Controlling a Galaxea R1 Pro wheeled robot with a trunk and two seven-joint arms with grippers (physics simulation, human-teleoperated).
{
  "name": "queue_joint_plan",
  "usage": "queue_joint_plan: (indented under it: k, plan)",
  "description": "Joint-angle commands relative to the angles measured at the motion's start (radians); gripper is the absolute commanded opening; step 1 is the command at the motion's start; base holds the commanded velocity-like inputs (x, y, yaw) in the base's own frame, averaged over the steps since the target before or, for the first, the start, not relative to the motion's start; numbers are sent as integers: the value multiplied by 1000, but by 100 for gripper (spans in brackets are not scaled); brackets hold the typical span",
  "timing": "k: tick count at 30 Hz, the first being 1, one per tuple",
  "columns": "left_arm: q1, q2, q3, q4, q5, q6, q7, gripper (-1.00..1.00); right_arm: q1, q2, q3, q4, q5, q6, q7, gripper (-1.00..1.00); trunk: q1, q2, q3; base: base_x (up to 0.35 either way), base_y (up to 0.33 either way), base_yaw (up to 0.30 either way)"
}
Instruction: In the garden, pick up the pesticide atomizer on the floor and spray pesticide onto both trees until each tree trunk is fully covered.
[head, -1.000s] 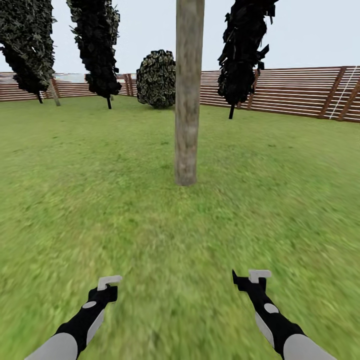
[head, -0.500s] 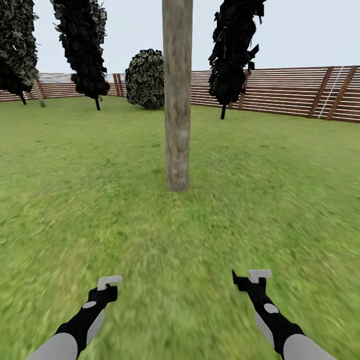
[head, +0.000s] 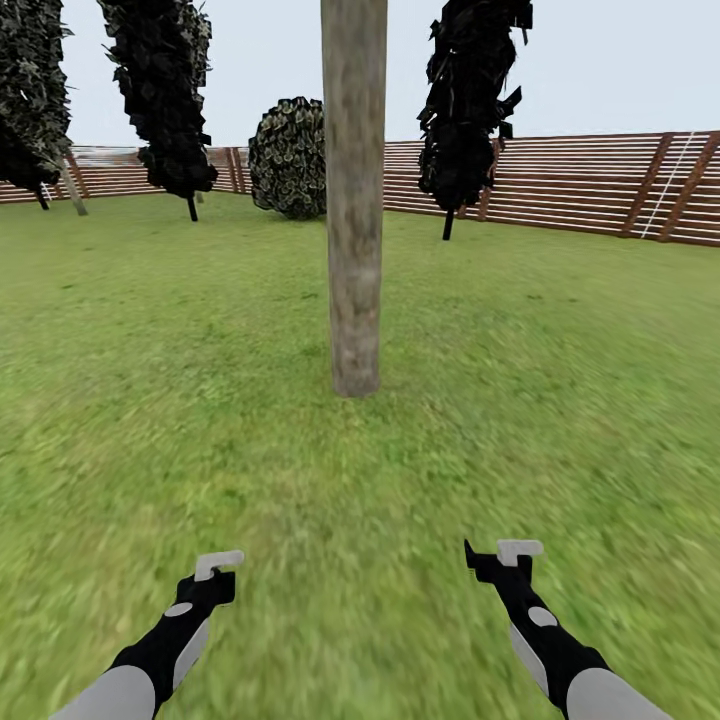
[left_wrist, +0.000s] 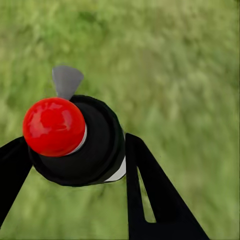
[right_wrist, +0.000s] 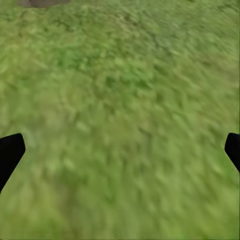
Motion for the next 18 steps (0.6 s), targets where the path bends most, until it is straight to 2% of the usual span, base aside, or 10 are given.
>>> queue_joint_plan:
  k: [1,18]
  plan:
    - [0,0,0,0,0,0,0,-100,0,0,0,0,0,0,0,100,0,0,0,338,0,0]
    - [0,0,0,0,-1,0,0,-100,0,0,0,0,0,0,0,100,0,0,0,337,0,0]
